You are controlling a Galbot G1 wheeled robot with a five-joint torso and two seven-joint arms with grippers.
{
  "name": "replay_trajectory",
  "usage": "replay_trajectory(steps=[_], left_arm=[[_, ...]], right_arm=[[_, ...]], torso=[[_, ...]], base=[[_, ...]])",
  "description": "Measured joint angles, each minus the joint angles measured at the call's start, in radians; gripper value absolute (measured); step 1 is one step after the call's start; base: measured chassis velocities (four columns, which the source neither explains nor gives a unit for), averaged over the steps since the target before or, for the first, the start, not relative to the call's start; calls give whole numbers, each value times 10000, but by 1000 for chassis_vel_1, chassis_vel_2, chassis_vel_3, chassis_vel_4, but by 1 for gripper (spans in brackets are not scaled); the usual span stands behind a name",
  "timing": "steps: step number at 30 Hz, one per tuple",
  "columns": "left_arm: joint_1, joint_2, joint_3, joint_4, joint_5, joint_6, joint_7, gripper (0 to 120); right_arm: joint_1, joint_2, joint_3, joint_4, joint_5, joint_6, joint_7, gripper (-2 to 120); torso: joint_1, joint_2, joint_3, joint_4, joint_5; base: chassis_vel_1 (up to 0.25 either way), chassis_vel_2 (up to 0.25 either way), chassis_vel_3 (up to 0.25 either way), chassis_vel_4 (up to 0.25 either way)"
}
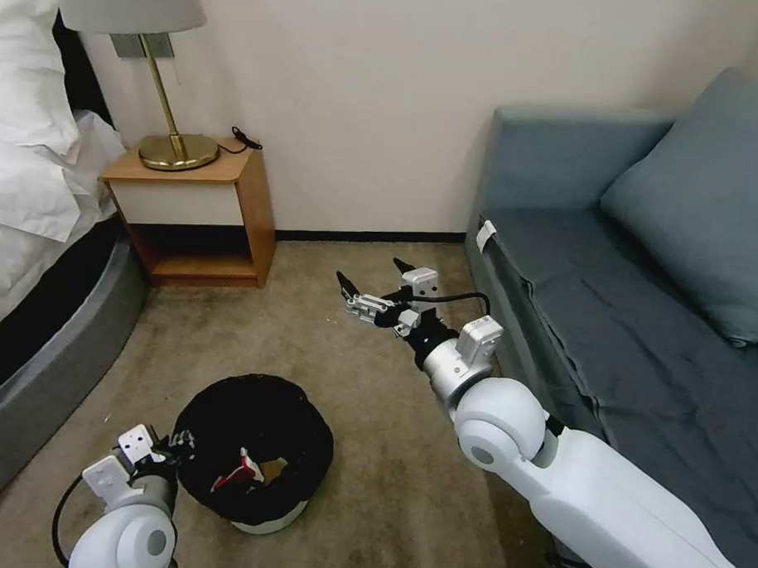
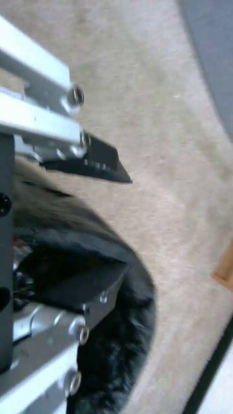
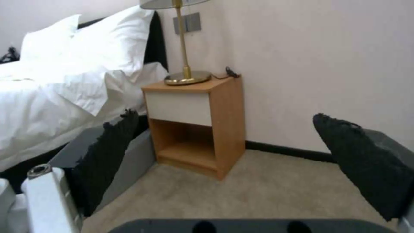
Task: Pick up the trash bin, then pick up the garbage on the floor and place it into the trash bin.
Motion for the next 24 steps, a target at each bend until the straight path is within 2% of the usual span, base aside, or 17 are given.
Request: replay_trajectory(steps=[1,4,6,7,9,10,12,13,14,18,22,24], left_arm=[[50,-2,-1,-83,418,-401,270,65],[73,-2,-33,-155,725,-753,527,72],[109,12,-170,-354,1304,-1503,1146,85],[109,12,-170,-354,1304,-1503,1146,85],[143,58,-321,-528,1763,-2228,1926,94],[143,58,-321,-528,1763,-2228,1926,94],[192,127,-441,-741,2544,-3033,2804,102],[230,154,-440,-829,2774,-3203,2987,105],[230,154,-440,-829,2774,-3203,2987,105],[264,266,-224,-988,3269,-3493,3080,112],[263,355,-69,-1035,3497,-3556,3056,114],[264,433,85,-1061,3664,-3587,2962,115]], right_arm=[[-64,-7,83,9,0,0,-1,100],[-116,-5,189,26,10,0,-3,100],[-309,-2,614,90,49,-23,-5,100],[-309,-2,614,90,49,-23,-5,100],[-661,-41,1275,204,-23,-151,32,100],[-661,-41,1275,204,-23,-151,32,100],[-1576,-75,2634,341,-1106,-279,16,100],[-2058,-58,3341,447,-1801,-237,0,100],[-2058,-58,3341,447,-1801,-237,0,100],[-3417,-67,5059,1110,-3318,-225,66,100],[-4300,-81,5661,1473,-4164,-336,305,100],[-5375,-6,6158,1810,-4621,-440,443,100]], torso=[[0,0,0,0,0],[0,0,0,0,1],[0,0,0,2,3],[0,0,0,2,3],[0,0,0,3,1],[0,0,0,3,1],[0,0,0,-1,4],[0,0,-1,-1,4],[0,0,-1,-1,4],[0,0,-1,-1,2],[0,0,-1,-1,3],[0,0,-1,-2,2]], base=[[0,0,0,0],[0,0,0,0],[0,0,0,0],[0,0,0,0],[0,0,0,0],[0,0,0,0],[0,0,0,0],[0,0,0,0],[0,0,0,0],[0,0,0,0],[0,0,0,0],[0,0,0,0]])
